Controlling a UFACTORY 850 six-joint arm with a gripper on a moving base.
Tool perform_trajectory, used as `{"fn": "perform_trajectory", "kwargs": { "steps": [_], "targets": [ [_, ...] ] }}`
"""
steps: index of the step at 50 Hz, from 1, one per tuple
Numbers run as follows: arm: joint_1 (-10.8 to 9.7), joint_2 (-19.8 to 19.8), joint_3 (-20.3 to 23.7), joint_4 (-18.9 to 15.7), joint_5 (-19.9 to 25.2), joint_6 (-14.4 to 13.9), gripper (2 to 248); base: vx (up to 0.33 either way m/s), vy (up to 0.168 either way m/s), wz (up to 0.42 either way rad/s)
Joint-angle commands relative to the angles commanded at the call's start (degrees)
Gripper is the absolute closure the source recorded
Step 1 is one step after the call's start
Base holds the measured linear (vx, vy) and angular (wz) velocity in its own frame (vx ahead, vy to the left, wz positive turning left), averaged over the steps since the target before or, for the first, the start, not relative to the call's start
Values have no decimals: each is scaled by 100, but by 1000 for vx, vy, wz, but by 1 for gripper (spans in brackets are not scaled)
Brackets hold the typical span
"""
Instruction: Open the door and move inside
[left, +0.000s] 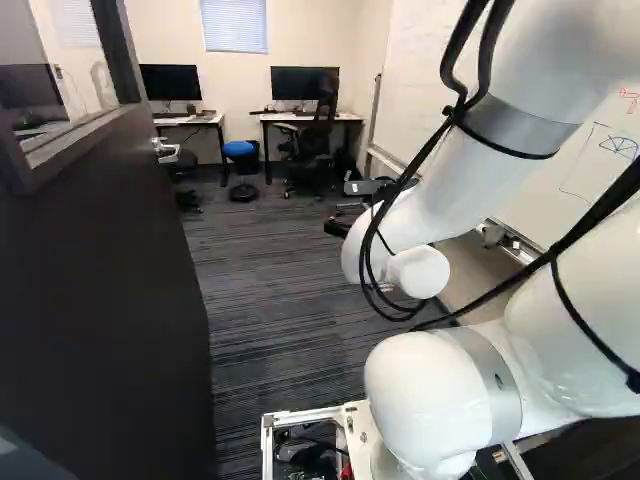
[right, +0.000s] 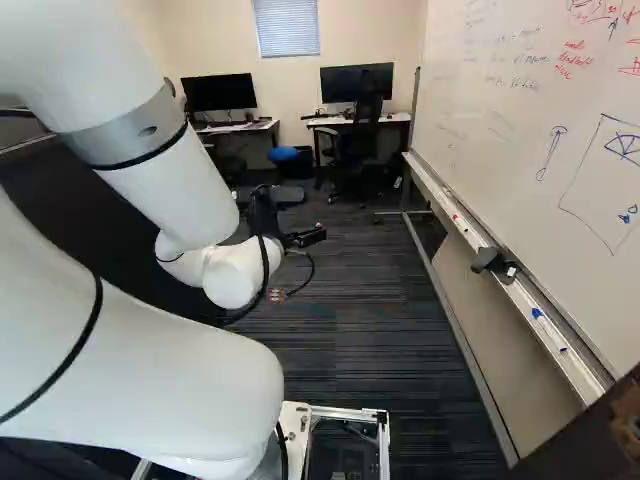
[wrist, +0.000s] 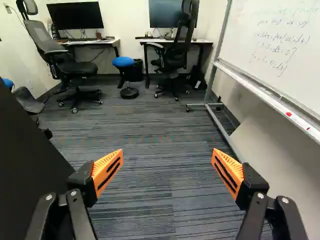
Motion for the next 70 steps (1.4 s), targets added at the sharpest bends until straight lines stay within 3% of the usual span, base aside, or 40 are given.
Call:
{"fn": "perform_trajectory", "kwargs": {
  "steps": [70],
  "targets": [
    [0,0,0,0,0,0,3,211,-1,-8]
  ]
}}
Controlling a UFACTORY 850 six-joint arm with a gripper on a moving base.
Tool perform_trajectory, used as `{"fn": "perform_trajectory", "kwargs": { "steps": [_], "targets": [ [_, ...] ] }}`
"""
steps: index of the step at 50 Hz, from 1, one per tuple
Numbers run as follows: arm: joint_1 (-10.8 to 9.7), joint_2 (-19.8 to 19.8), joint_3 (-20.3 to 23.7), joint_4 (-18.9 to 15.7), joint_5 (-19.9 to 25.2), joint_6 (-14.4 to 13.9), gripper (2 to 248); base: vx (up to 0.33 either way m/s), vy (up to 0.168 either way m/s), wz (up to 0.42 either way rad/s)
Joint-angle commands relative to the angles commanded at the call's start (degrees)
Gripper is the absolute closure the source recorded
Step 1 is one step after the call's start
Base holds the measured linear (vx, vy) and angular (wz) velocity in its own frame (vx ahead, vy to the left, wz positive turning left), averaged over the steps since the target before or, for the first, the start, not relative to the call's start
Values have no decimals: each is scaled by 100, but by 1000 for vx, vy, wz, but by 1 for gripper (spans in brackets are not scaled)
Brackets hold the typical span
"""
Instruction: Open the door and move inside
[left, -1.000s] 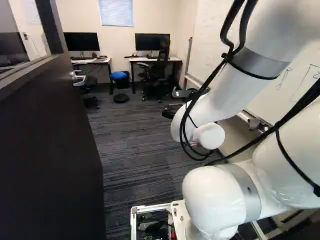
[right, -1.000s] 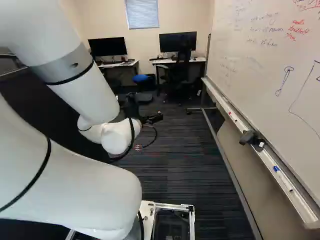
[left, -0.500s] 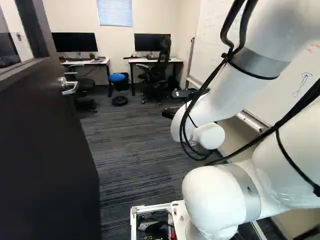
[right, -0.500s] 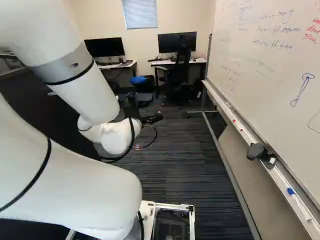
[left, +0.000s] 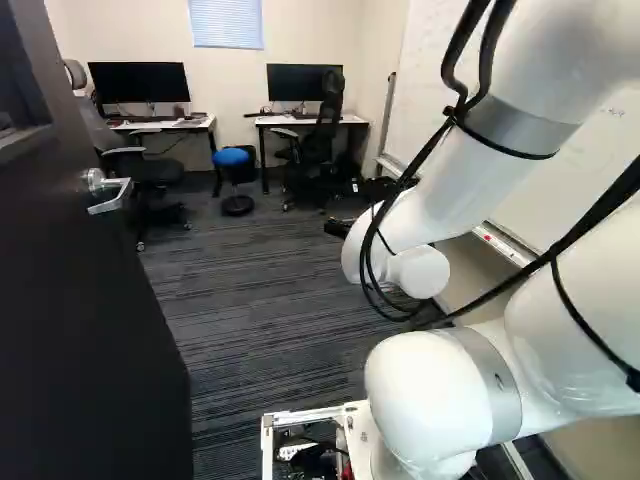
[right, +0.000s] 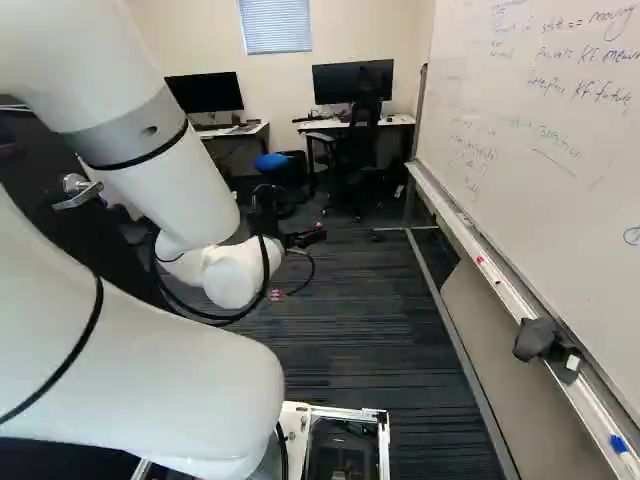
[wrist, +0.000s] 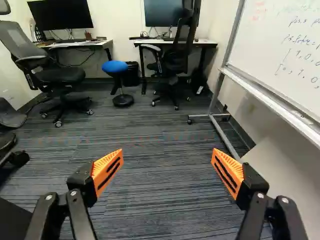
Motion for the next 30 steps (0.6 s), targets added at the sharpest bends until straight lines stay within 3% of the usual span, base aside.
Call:
{"fn": "perform_trajectory", "kwargs": {
  "steps": [30],
  "targets": [
    [0,0,0,0,0,0,3,246,1,-19]
  ]
}}
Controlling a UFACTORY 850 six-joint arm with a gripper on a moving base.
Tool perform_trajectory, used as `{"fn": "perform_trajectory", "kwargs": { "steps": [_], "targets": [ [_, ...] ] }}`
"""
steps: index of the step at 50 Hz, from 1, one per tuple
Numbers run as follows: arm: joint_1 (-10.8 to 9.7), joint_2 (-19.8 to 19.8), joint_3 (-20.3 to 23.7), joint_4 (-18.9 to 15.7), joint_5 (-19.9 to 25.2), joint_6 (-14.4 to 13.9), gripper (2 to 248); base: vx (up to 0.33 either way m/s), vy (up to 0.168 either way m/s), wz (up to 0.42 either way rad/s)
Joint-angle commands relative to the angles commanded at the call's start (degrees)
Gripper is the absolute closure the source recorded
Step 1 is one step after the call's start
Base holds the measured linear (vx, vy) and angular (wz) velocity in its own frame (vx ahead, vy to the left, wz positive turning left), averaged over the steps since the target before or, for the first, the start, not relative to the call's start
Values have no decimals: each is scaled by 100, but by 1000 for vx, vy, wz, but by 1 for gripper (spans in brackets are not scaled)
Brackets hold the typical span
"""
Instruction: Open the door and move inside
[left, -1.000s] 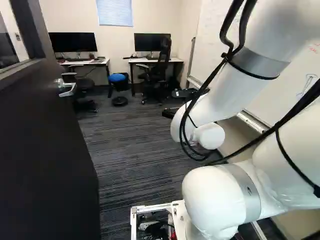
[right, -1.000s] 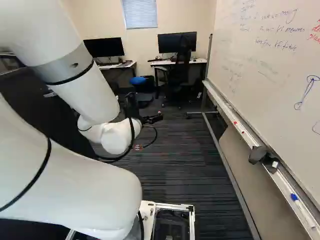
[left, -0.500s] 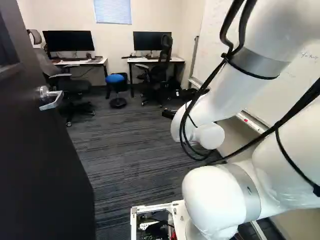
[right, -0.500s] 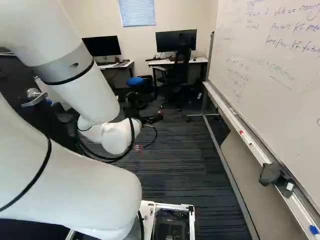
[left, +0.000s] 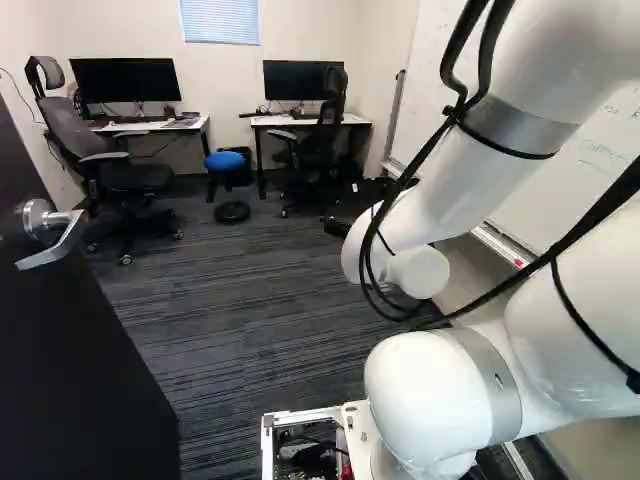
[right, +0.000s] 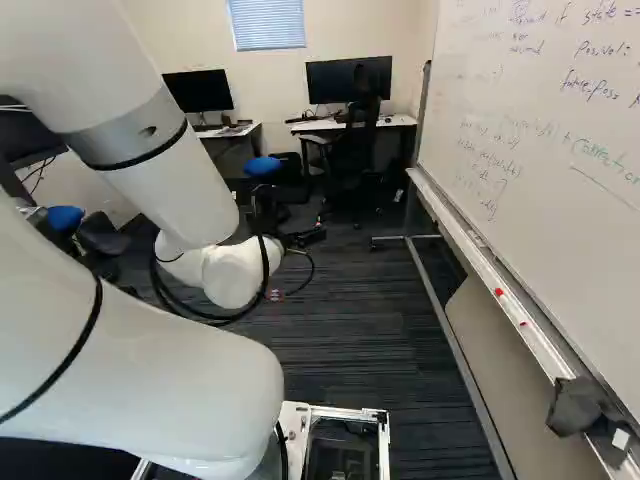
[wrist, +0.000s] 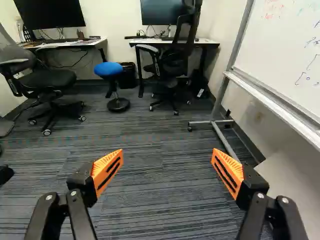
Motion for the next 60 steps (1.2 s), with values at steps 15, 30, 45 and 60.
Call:
{"fn": "perform_trajectory", "kwargs": {
  "steps": [15,30,45,60],
  "targets": [
    [0,0,0,0,0,0,3,252,14,50],
    [0,0,0,0,0,0,3,251,36,165],
    [0,0,0,0,0,0,3,245,63,189],
    [0,0,0,0,0,0,3,231,73,194]
  ]
}}
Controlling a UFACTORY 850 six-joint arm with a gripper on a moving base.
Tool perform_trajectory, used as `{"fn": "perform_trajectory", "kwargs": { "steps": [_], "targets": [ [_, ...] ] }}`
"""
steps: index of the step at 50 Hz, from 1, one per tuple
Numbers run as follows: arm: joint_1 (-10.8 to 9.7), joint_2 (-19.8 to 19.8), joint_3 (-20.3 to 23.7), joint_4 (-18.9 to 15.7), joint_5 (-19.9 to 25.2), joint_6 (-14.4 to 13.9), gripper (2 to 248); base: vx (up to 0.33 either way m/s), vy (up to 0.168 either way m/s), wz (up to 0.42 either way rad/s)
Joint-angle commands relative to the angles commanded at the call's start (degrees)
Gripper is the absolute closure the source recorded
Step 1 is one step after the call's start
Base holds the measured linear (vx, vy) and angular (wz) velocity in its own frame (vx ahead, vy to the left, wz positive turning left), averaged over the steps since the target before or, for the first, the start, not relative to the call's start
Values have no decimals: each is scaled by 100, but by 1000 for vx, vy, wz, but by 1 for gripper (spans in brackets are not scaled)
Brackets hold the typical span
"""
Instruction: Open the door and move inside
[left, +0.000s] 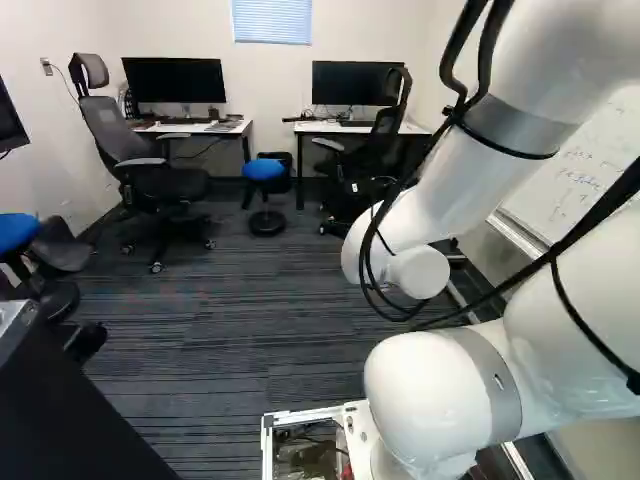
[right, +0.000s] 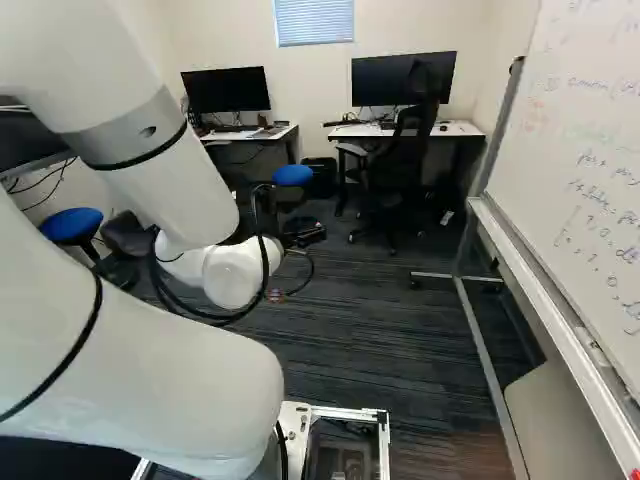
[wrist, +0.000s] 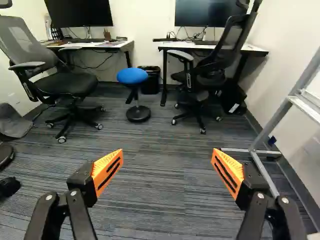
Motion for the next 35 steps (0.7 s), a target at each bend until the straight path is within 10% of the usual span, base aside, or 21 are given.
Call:
{"fn": "perform_trajectory", "kwargs": {
  "steps": [35],
  "targets": [
    [0,0,0,0,0,0,3,221,72,185]
  ]
}}
